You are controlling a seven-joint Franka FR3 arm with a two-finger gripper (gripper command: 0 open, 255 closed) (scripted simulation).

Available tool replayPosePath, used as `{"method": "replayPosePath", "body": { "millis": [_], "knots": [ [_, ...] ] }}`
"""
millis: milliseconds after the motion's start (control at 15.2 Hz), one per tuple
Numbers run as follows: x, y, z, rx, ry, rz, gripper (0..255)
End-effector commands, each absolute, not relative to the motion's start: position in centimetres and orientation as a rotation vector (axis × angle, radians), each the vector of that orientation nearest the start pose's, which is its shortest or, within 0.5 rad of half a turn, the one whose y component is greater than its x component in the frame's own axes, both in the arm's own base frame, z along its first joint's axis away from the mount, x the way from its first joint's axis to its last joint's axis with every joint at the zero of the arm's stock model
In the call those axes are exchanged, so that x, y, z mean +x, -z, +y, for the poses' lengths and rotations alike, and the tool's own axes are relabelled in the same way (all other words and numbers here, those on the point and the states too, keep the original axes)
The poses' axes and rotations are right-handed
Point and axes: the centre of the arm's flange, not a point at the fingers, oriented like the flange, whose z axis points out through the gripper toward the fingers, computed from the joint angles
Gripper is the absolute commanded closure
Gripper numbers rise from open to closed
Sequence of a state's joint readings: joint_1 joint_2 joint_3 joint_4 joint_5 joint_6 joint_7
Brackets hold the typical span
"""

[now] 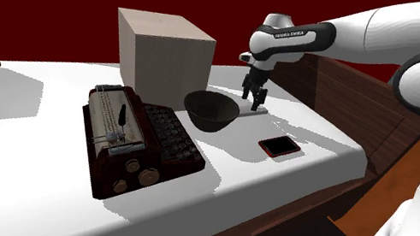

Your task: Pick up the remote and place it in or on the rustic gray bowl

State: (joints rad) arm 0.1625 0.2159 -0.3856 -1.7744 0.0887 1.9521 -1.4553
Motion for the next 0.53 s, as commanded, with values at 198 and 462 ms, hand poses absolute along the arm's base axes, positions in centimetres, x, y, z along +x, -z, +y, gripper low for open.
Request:
{"method": "replayPosePath", "body": {
  "millis": [198, 462],
  "knots": [
    [61.0, -41.8, -11.5, -2.553, -0.020, -1.803, 0],
    [60.9, -40.4, -11.5, -2.553, -0.020, -1.803, 0]
  ]
}}
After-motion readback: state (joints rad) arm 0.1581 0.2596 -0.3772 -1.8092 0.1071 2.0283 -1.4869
